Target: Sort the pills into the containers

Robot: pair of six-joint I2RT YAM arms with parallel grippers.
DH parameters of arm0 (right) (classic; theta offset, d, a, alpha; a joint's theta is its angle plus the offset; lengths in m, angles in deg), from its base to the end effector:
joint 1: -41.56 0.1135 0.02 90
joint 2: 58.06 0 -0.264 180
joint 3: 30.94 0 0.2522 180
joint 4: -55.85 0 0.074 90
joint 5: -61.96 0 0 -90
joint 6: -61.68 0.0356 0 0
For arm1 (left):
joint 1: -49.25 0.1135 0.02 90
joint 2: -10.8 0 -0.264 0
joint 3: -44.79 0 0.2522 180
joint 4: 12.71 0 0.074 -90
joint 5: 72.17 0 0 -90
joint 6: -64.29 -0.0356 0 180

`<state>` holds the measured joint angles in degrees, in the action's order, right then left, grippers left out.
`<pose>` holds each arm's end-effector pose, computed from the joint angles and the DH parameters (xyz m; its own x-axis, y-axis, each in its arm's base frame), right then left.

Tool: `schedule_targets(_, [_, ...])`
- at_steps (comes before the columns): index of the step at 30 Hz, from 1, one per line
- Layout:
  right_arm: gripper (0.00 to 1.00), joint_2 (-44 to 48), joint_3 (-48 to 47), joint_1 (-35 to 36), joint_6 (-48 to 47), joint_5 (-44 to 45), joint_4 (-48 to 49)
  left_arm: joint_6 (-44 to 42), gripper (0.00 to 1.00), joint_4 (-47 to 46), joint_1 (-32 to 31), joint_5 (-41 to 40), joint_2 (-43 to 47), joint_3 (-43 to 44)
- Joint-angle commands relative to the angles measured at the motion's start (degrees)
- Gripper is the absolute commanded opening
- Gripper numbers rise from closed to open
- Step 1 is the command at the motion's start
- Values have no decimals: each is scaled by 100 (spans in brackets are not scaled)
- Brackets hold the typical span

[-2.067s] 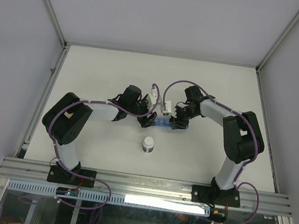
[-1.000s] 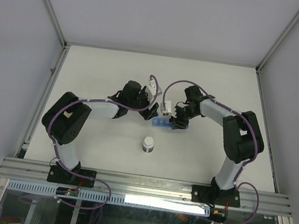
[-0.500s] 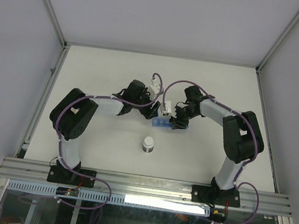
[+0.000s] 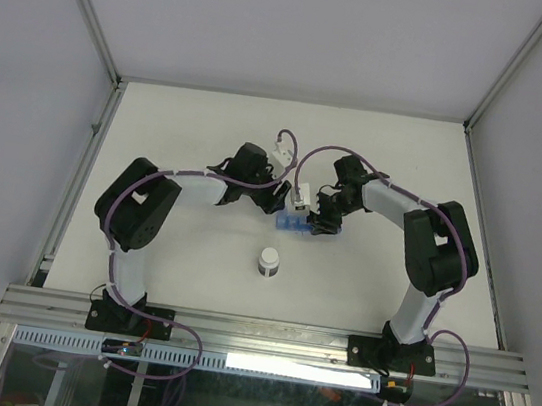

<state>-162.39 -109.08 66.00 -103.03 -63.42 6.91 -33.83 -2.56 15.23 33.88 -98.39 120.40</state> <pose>0.2993 0.1586 0.1584 0.2238 -0.7621 -0.6075 -0.9734 -0.2062 -0.1000 0.3220 -0.2292 0.1485 -0.4679 0.4796 -0.7424 0.7771 0.6233 -0.0871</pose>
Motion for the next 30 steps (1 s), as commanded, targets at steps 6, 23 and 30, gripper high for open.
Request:
schedule_targets(6, [25,-166,-22,70,-111,75,-332,179,61,168,28,-92,32,232])
schedule_targets(23, [52,-5,-23,69,-466,294,-523,1428,67,-689,46,-289,2434,-1288])
schedule_targets(30, [75,705,-28,-55,-263,-62,-541,2423,73,-963,47,328,3921,-2238])
